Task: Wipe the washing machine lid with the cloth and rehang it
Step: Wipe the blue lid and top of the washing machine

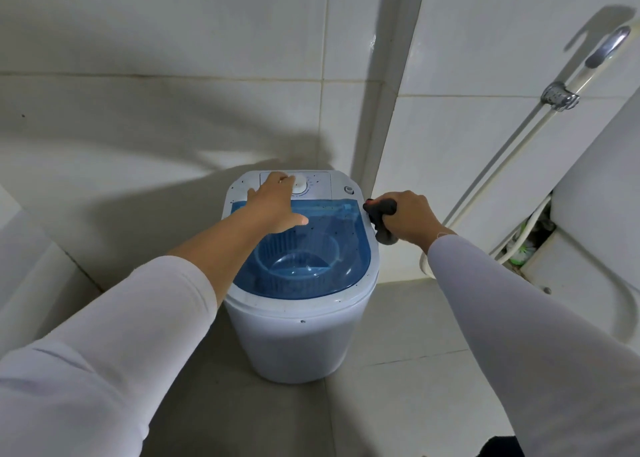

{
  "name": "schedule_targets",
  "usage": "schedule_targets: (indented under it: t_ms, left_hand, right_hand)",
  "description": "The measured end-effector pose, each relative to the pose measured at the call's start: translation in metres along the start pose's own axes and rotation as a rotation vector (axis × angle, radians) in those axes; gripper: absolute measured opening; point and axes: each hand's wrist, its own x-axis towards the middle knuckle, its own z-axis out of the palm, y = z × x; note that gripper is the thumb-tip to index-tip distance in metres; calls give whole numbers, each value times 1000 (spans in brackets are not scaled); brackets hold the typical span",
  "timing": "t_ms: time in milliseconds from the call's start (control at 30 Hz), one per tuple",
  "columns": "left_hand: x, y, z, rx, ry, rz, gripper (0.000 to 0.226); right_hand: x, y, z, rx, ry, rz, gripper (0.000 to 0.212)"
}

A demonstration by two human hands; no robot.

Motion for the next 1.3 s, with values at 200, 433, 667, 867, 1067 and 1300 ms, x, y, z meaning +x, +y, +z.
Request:
schedule_targets:
  t_ms: [200,433,667,867,1067,1300]
  left_hand:
    - [-13,-1,8,95,-169,29,112]
    - [-19,6,26,145,-184,34,115]
    - [-24,7,27,160,-138,9,118]
    - [-28,7,29,149,-88,-15,120]
    - [-33,11,27,163,-71,-53,119]
    - [-44,10,26,125,-50,-83,115]
  right_hand:
    - [10,0,14,-34,-117,36,31]
    - [-1,1,20,-49,-62,43,41]
    - [-18,5,25,-30,-57,60,41]
    - [-39,3,27,-77,-48,52,38]
    - [-63,-1,28,-140,-43,62,38]
    - [-89,-8,34,-166,-48,89,38]
